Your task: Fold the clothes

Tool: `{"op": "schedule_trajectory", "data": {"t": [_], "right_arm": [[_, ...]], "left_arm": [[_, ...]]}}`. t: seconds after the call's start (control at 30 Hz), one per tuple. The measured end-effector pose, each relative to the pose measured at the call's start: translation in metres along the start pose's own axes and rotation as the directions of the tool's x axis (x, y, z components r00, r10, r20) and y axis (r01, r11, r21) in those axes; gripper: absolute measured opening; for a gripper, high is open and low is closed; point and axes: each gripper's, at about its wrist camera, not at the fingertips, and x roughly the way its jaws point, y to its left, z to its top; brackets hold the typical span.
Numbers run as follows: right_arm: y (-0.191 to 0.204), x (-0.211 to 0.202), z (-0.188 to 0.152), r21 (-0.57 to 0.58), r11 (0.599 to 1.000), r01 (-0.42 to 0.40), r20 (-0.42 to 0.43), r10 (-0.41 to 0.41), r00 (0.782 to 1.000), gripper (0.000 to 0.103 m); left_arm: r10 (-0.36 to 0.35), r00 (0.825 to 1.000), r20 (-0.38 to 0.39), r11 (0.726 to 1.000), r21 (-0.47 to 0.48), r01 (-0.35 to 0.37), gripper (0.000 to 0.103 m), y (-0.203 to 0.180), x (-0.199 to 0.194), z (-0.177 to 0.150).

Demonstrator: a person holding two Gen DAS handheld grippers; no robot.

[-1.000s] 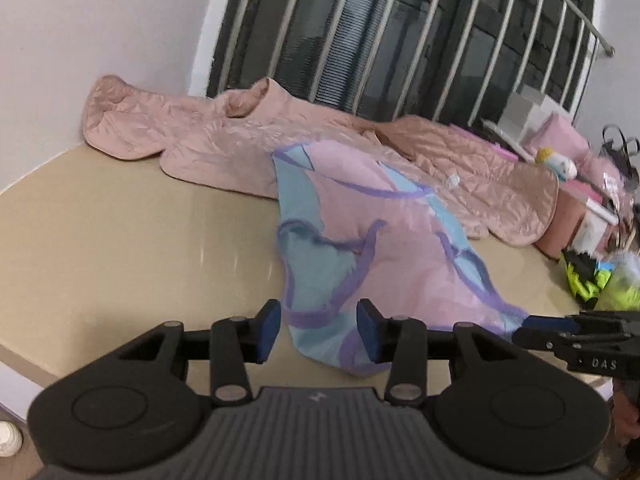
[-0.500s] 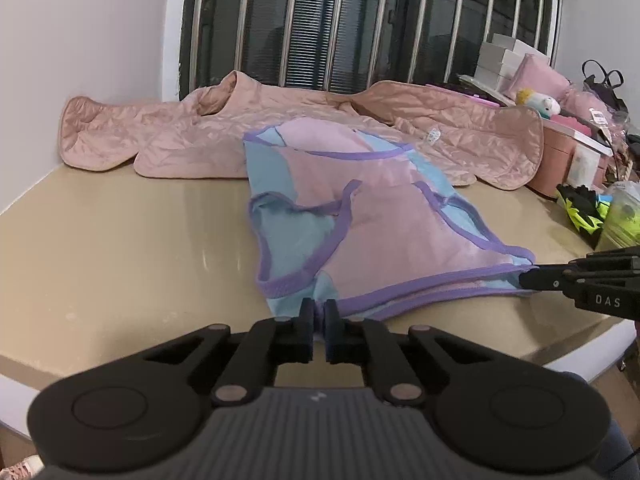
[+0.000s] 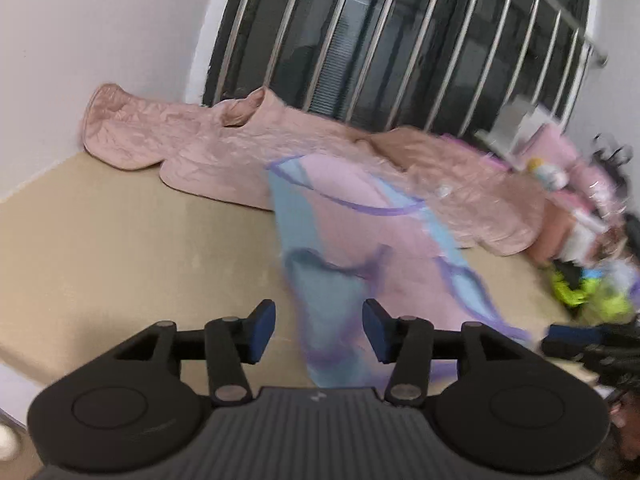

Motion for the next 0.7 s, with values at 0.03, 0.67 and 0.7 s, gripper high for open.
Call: {"op": "schedule_trajectory", "data": {"t": [0.03, 0.67, 0.7], "right_arm": [[-0.003, 0.009, 0.004, 0.003, 1.0, 0.022, -0.001, -0.022, 1.0, 0.034], [-0.038, 0.097, 0.029, 0.056, 0.973, 0.223, -0.117, -0.216, 0.969, 0.008], [-0.041, 0.098, 0.027, 0.079, 0.969, 0.234, -0.116, -0.224, 0.968, 0.002]], "left_arm": [[0.015, 1.0, -0.012, 1.0, 0.025, -0.015, 0.049, -0.001, 0.011, 0.006], [0.114, 0.984, -0.134, 0.988, 0.119, -0.099, 0.009, 0.0, 0.103, 0.036], [0.118, 0.984, -0.132, 0.988, 0.116, -0.103, 0.009, 0.0, 0.102, 0.036]]}}
